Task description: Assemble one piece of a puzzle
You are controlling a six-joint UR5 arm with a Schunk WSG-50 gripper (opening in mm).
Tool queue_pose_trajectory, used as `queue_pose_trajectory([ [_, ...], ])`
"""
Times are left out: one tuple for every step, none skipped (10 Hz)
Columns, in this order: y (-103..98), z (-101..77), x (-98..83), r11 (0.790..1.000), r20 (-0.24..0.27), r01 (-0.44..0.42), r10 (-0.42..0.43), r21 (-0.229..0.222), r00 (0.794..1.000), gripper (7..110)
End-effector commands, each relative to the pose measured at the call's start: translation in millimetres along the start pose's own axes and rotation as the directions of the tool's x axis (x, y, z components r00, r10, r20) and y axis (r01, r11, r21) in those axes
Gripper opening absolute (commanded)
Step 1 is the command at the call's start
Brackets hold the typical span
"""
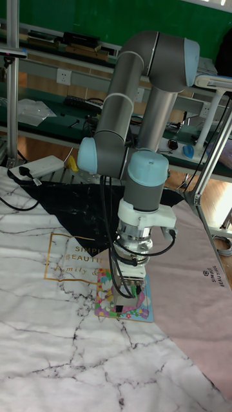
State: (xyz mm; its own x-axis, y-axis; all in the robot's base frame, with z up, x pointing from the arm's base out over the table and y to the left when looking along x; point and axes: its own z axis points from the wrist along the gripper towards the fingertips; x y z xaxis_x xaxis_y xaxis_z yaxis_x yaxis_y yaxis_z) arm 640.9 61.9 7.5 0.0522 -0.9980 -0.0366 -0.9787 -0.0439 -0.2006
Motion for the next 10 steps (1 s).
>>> queue_pose_trajectory([
  [2.0, -0.1, 0.4, 1.0, 0.014, -0.011, 0.011, 0.007, 1.0, 7],
  [1.7, -0.9, 3.1, 1.0, 0.004, -0.001, 0.001, 0.008, 1.0, 7],
  [1.6, -2.2, 5.0, 1.0, -0.004, 0.02, -0.02, 0.008, 1.0, 7],
  [2.3, -5.7, 12.0, 0.997, -0.035, 0.071, -0.071, 0.002, 0.997, 7],
  [0.9, -9.7, 19.4, 0.991, -0.066, 0.131, -0.13, 0.004, 0.989, 7],
  [-9.0, -10.3, 13.1, 0.978, -0.05, 0.202, -0.2, 0.043, 0.979, 7],
  [-21.3, -11.9, 7.0, 0.959, -0.048, 0.269, -0.266, 0.091, 0.963, 7],
  [-33.3, -16.4, -4.2, 0.922, -0.052, 0.363, -0.359, 0.138, 0.932, 7],
  [-41.5, -21.5, -13.3, 0.884, -0.064, 0.434, -0.43, 0.172, 0.901, 7],
  [-50.8, -24.9, -22.3, 0.842, -0.077, 0.496, -0.492, 0.214, 0.867, 7],
])
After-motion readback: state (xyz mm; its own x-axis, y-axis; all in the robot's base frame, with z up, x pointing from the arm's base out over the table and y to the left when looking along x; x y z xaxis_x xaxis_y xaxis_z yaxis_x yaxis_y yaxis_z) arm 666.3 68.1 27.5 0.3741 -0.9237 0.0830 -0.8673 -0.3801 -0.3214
